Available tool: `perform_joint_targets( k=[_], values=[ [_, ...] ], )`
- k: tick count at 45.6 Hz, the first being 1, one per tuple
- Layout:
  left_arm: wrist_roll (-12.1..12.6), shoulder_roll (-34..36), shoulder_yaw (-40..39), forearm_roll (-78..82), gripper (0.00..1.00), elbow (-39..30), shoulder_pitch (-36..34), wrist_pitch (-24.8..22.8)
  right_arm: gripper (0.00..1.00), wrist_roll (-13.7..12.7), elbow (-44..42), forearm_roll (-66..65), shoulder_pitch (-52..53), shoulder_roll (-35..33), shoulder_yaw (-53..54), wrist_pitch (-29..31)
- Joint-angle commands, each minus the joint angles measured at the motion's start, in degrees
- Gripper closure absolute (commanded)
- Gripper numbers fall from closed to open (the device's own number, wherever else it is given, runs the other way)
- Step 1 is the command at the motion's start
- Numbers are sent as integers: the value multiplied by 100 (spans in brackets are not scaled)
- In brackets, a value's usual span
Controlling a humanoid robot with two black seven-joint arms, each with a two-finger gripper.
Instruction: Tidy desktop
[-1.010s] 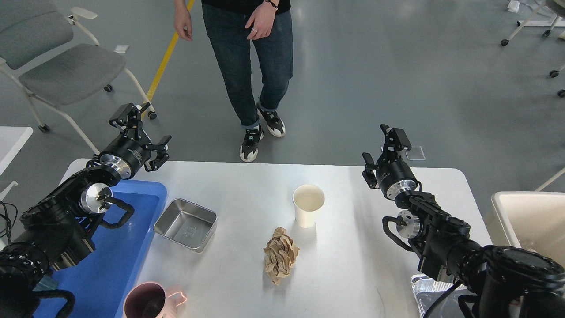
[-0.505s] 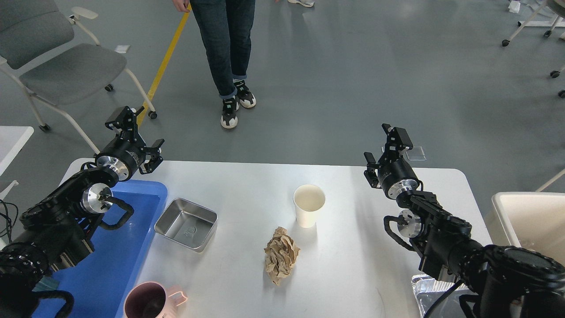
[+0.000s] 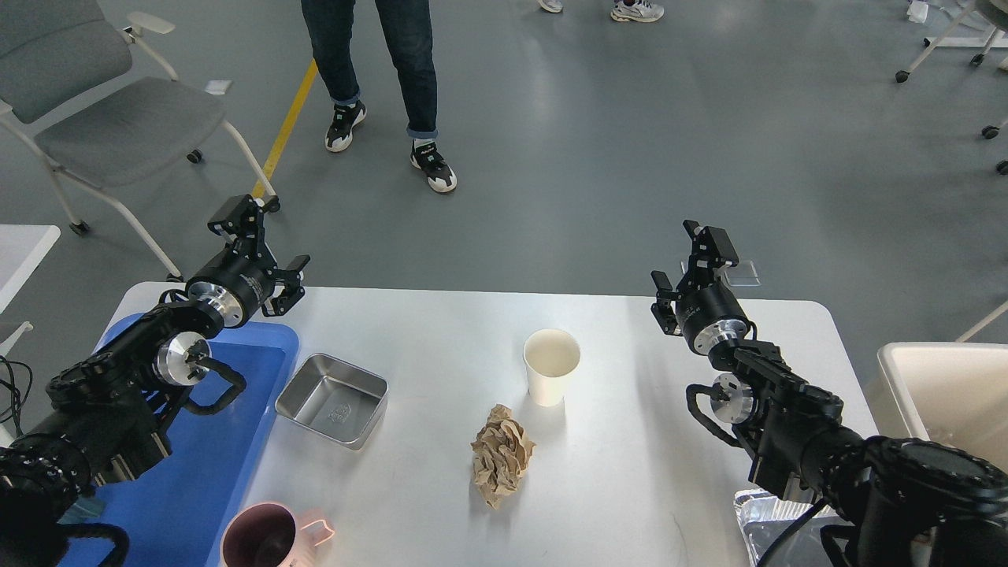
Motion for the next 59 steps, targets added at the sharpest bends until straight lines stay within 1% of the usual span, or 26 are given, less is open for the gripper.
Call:
perform_joint_targets(
  k=[1, 6, 10, 15, 24, 28, 33, 46, 48, 53, 56, 59],
  values=[
    [3, 890, 1133, 38, 1, -893, -157, -75, 0, 0, 3, -9, 12, 6, -9, 17],
    [3, 1751, 1854, 196, 1, -1806, -315, -84, 0, 0, 3, -9, 21, -3, -9, 18],
    [-14, 2533, 2241, 556, 1, -2755, -324, -67, 0, 0, 12, -9, 82, -3, -9, 18],
    [-32, 3412, 2321, 1224, 1, -3696, -201, -31, 0, 0, 12, -9, 179, 6, -9, 18],
    [-23, 4757, 2356, 1532, 1, -4875, 106, -14, 0, 0, 3, -193, 258, 6, -9, 18],
    [-23, 5451, 2418, 1760, 1, -5323, 151, -119, 0, 0, 12, -298, 250, 6, -9, 18],
    [-32, 6164, 2426, 2024, 1, -5517, 177, -461, 0, 0, 3, -307, 267, -12, -9, 18],
    [-102, 7878, 2409, 2104, 1, -5517, 168, -1876, 0, 0, 3, -316, 399, -12, -9, 18],
    [-128, 8080, 2426, 2104, 1, -5517, 168, -2000, 0, 0, 3, -316, 416, -12, -9, 18],
    [-295, 8502, 2453, 2112, 1, -5491, 177, -2202, 0, 0, -6, -316, 417, -12, -9, 18],
    [-313, 8678, 2523, 2112, 1, -5482, 168, -2325, 0, 0, 3, -316, 417, -12, -9, 18],
    [-313, 8714, 2532, 2121, 1, -5465, 177, -2352, 0, 0, 3, -316, 434, -12, -9, 18]
  ],
)
